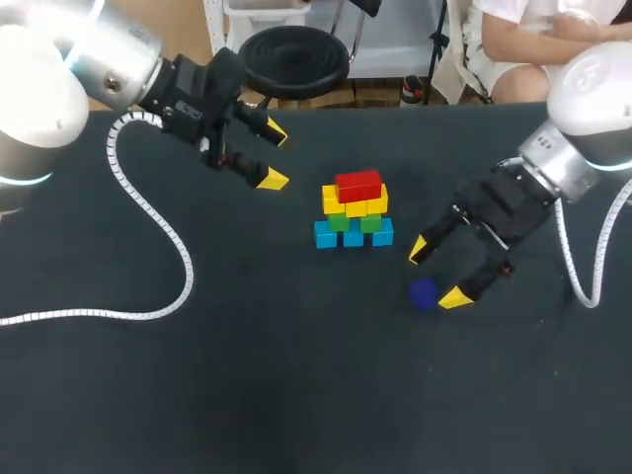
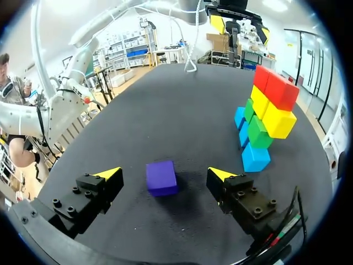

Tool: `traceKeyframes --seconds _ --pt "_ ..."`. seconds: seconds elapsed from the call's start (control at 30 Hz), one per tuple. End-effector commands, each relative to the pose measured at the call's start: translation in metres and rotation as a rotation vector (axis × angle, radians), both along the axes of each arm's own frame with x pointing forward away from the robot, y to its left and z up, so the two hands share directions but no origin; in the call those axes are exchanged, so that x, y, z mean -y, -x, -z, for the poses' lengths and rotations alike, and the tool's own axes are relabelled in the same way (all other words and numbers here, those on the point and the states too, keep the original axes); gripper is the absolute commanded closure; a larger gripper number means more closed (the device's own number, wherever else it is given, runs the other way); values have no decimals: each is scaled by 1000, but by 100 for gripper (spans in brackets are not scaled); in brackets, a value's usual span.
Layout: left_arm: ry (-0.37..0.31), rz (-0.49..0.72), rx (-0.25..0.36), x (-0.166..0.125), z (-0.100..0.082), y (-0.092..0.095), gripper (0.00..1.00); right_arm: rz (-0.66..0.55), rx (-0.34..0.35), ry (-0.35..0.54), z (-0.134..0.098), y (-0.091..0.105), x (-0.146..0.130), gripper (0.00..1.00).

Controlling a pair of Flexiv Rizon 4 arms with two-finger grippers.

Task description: Place the blue cubes, place green cubes on the blue cubes, place the yellow cubes on the green cubes, then place the red cubes on the yellow cubes, and place purple cube on the red cubes.

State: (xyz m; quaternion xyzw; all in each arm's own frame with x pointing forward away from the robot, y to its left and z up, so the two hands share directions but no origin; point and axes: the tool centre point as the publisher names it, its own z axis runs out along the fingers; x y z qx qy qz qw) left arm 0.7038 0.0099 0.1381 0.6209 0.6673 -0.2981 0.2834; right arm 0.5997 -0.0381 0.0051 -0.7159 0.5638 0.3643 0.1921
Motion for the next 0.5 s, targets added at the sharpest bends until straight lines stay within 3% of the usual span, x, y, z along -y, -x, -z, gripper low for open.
traceKeyframes --seconds 0.03,0.5 --pt "2 1 2 -1 0 0 0 -4 -9 4 4 -4 -3 0" --pt "2 1 2 -1 0 0 0 42 -28 24 14 -1 -4 1"
